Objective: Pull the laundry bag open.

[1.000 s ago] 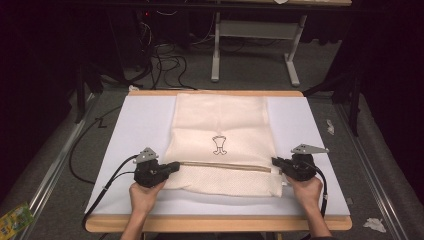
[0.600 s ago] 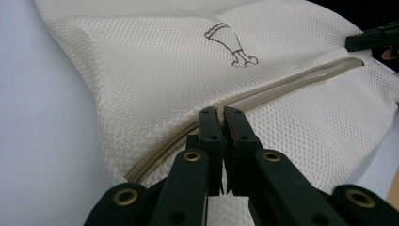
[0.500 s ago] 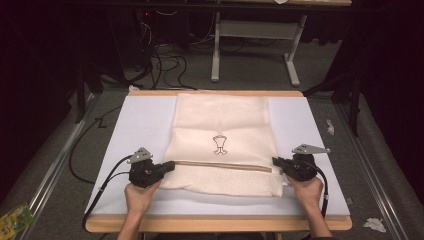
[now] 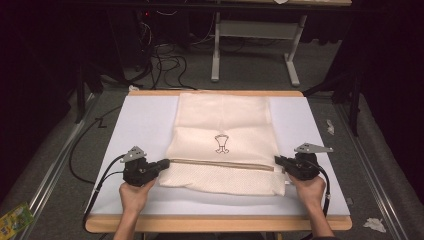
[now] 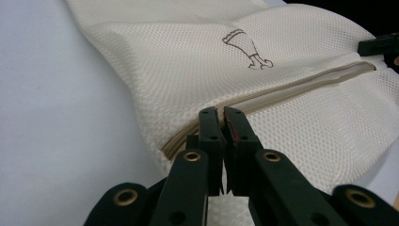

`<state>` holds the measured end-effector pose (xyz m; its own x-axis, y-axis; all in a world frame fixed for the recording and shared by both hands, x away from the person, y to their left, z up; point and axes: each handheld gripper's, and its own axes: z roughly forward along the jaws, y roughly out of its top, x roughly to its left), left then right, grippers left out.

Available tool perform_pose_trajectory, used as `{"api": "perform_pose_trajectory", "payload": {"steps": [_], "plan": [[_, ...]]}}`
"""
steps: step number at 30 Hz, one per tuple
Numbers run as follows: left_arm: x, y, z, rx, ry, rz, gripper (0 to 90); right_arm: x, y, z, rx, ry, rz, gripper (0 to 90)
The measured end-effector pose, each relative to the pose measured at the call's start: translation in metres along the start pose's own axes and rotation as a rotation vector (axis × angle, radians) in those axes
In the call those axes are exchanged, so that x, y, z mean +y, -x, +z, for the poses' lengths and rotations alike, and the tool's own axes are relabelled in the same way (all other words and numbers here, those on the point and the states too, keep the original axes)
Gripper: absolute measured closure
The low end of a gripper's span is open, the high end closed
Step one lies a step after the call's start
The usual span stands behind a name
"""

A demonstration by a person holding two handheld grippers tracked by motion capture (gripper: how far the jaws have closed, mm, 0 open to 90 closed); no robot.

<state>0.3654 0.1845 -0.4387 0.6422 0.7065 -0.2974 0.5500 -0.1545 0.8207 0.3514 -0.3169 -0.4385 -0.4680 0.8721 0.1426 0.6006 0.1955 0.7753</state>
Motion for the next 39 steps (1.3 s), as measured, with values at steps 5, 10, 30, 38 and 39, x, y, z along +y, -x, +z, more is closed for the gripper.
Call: {"api": "perform_pose_trajectory", "payload": {"steps": [5, 10, 30, 38, 39], "plan": [[0.001, -0.002, -0.004, 0.001, 0.008, -0.004, 86.9, -0.001, 0.002, -0.002, 0.001, 0.005, 0.005, 88.0], [0.001, -0.003, -0.004, 0.002, 0.010, -0.004, 87.0, 0.000, 0.001, -0.002, -0.001, 0.005, 0.010, 88.0], [0.004, -0.008, -0.012, 0.018, 0.008, 0.005, 87.0, 0.003, 0.003, -0.006, -0.010, 0.015, 0.010, 88.2], [0.005, -0.007, -0.013, 0.020, -0.002, 0.014, 87.1, 0.001, 0.006, -0.006, -0.027, 0.014, 0.003, 88.3], [0.005, -0.007, -0.013, 0.020, -0.002, 0.014, 87.1, 0.001, 0.006, -0.006, -0.027, 0.014, 0.003, 88.3]]}}
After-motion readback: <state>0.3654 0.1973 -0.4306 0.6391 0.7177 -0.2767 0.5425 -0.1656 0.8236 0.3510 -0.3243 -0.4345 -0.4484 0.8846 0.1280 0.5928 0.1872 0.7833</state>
